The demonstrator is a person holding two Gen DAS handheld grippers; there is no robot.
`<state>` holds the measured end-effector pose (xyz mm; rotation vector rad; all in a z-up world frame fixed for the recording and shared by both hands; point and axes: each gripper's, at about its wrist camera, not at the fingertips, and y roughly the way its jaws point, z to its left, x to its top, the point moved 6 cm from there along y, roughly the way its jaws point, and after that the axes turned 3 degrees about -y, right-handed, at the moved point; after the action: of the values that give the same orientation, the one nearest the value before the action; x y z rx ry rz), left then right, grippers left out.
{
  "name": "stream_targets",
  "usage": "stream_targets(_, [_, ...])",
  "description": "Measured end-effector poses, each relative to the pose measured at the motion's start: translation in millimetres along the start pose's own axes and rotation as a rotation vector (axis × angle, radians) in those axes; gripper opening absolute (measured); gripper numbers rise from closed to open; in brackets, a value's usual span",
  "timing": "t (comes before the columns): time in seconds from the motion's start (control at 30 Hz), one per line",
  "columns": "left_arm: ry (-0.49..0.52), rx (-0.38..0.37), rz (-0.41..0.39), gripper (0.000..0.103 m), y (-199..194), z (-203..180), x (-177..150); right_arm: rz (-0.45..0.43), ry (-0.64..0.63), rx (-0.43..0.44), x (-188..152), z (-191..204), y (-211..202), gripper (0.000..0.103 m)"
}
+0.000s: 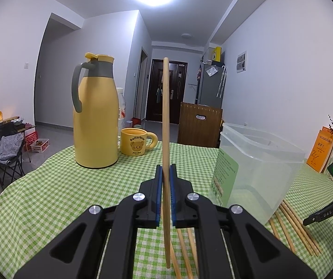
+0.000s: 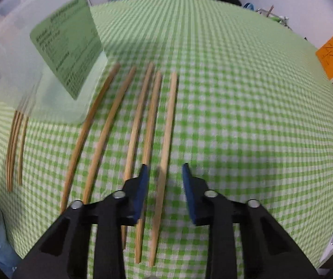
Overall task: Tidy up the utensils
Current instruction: 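Lower the right gripper onto another wooden chopstick and close it, then lift the chopstick upright with the right gripper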
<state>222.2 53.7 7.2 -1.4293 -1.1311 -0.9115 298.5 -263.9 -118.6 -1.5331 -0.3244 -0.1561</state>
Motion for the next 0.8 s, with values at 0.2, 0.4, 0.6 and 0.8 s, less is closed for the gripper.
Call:
stream_targets(0.2, [0.004,-0.005,0.002,0.004,0.6,-0.2,-0.1,0.053,-0.017,0.004,0.5,7.5,15.8,0.009])
stream_targets(0.4, [0.004,-0.007,0.003,0.004,0.8,0.3,0.2,0.067,-0.014,0.002,1.8,10.8,25.4,0.008])
stream_targets(0.6, [0.008,-0.012,0.002,0.004,-1.1,-1.4,0.8,0.08,0.003,-0.003,-0.6,7.0,21.3,0.007])
stream_targets(0.8, [0.004,-0.007,-0.001,0.004,-0.5,-1.1,1.1,0.054,0.032,-0.04,-3.3,10.9,18.1,0.007])
